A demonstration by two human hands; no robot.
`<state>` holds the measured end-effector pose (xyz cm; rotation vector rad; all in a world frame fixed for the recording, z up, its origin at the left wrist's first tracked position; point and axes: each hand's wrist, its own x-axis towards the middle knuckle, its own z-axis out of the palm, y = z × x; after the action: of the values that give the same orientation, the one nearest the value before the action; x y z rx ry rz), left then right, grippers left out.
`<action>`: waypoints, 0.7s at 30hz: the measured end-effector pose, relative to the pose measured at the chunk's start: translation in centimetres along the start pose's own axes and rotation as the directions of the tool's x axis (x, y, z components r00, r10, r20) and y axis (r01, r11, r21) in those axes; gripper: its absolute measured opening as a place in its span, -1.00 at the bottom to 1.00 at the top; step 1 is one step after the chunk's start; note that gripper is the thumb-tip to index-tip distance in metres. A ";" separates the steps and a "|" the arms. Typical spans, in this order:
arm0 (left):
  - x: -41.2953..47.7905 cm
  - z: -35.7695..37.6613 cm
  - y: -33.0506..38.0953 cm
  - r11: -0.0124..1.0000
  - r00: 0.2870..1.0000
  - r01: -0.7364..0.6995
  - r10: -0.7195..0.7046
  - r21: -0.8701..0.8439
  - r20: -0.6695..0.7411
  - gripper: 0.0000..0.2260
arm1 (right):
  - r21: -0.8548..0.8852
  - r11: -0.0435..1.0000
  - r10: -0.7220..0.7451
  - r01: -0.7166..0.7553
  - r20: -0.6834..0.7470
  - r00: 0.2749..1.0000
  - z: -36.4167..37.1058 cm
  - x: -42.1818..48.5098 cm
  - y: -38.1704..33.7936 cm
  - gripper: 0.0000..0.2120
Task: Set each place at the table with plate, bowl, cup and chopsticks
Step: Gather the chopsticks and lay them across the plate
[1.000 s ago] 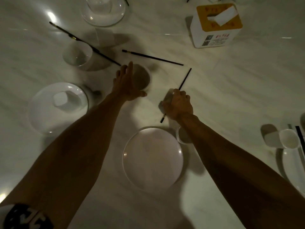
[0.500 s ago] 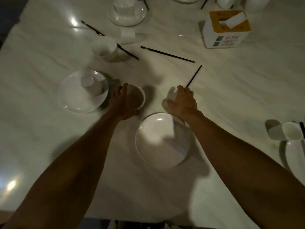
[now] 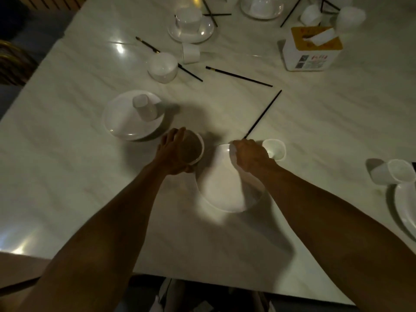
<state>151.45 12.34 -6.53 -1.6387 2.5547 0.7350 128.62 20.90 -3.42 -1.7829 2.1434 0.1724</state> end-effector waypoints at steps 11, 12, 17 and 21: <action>-2.1 -0.4 1.2 0.992 0.989 0.123 -0.125 -0.029 -0.078 0.21 | 0.066 0.997 0.043 -0.042 -0.023 0.999 -0.2 0.5 -0.1 -0.72; -2.3 -0.2 1.5 0.986 0.981 0.160 -0.164 -0.049 -0.099 0.22 | 0.077 0.996 0.048 -0.046 -0.023 0.999 -0.2 0.6 -0.1 -0.72; -1.9 0.7 2.9 0.959 0.949 0.255 -0.273 -0.123 -0.157 0.25 | 0.106 0.992 0.065 -0.062 -0.027 0.998 -0.1 0.8 0.1 -0.71; -2.2 0.9 3.3 0.954 0.941 0.282 -0.296 -0.105 -0.166 0.27 | 0.137 0.989 0.062 -0.057 -0.035 0.997 -0.2 0.7 -0.1 -0.72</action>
<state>149.37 15.70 -5.50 -2.1377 2.3366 0.7003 128.57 20.17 -3.48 -1.6597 2.1810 0.0057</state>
